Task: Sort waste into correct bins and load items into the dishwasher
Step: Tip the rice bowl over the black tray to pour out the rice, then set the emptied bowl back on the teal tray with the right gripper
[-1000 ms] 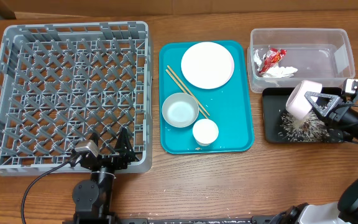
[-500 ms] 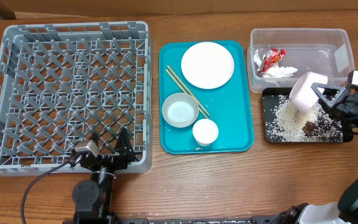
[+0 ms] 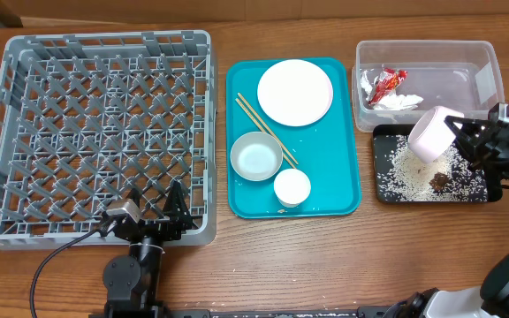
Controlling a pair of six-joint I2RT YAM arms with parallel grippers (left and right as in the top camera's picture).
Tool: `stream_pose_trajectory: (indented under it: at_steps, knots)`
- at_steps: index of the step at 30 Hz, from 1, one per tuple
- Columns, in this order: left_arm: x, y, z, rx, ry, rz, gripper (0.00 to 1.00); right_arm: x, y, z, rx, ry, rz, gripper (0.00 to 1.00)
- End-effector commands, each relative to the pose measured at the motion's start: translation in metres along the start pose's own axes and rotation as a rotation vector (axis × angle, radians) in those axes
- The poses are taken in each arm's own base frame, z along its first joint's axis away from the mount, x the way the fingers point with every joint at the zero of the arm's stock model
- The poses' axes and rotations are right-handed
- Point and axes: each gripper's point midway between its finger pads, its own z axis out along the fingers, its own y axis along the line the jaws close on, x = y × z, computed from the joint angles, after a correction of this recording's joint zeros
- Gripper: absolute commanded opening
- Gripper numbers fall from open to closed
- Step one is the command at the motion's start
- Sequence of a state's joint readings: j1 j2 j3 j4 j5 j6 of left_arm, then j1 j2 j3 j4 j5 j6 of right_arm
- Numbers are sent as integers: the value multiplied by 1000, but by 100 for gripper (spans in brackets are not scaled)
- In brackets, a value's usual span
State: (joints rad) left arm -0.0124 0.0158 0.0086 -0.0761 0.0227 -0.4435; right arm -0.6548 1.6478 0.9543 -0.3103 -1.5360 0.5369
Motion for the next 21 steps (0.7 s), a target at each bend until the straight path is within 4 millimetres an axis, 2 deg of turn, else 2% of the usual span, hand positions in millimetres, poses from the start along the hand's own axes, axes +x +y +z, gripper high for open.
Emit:
stream_pose_trajectory:
  at_steps: [1, 6, 9, 14, 18, 21]
  knots:
    - [0, 3, 0, -10, -4, -7, 100, 3, 7, 0, -27, 19, 23, 4]
    - [0, 3, 0, -10, -4, -7, 100, 17, 30, 12, -25, 57, -74, 4]
    - [0, 3, 0, -10, -3, -7, 100, 30, 45, 29, 25, 68, -164, 4]
    - [0, 3, 0, -10, -4, -7, 100, 72, 57, 88, 139, 137, -297, 4]
    - [0, 3, 0, -10, -4, -7, 100, 106, 46, 139, 246, 188, -372, 4]
    - [0, 3, 0, -10, -4, -6, 100, 124, 38, 169, 336, 180, -449, 4]
